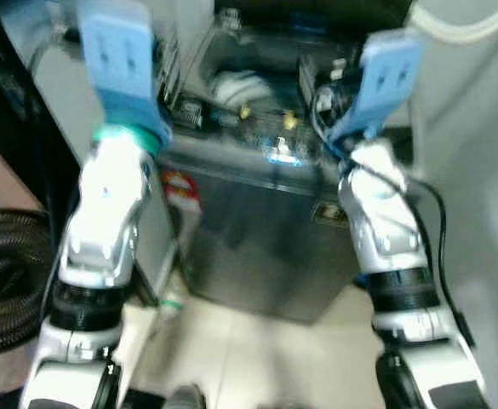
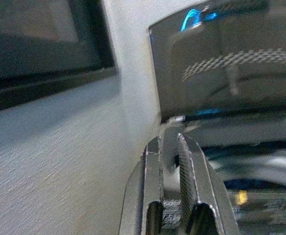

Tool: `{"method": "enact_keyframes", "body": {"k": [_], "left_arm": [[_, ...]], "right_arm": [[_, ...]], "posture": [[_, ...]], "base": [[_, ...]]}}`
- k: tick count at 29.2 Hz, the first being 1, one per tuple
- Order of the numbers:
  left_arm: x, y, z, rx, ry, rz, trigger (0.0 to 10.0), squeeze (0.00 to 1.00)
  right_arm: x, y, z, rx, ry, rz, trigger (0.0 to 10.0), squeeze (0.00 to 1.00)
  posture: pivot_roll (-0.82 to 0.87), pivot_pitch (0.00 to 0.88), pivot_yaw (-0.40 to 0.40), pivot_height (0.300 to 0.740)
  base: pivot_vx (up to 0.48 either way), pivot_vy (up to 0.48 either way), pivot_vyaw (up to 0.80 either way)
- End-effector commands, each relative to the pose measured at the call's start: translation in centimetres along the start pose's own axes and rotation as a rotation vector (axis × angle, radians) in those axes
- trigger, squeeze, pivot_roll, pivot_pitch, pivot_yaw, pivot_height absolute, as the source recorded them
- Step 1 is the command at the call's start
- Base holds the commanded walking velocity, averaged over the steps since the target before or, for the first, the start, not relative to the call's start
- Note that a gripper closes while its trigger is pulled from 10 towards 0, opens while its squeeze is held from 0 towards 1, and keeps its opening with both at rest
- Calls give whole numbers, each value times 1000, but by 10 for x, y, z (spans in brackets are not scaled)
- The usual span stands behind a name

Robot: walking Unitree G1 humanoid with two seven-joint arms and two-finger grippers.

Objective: Clothes washing

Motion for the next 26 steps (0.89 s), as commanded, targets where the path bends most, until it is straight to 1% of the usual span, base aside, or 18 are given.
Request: {"method": "enact_keyframes", "body": {"k": [1, 26], "left_arm": [[-1, -2, 0, 21, -3, -13, 10000, 0], [-2, -5, -3, 38, 4, -23, 10000, 0]], "right_arm": [[1, -1, 3, 4, -10, -3, 10000, 0], [1, 1, 0, 9, -2, 13, 10000, 0]], "posture": [[28, 43, 27, 740], [28, 31, 28, 740]], "base": [[0, 0, 800], [0, 0, 799]]}}
Point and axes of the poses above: a point about 5 cm out from each wrist's last joint towards the gripper, its own x axis pointing out of the wrist towards the gripper, its own z axis along the axis of the wrist's last joint, y = z × x, the point moved 3 cm from there along x, pointing out of the wrist towards the gripper, and after that the axes turned 8 degrees about x, right-handed, at the moved point
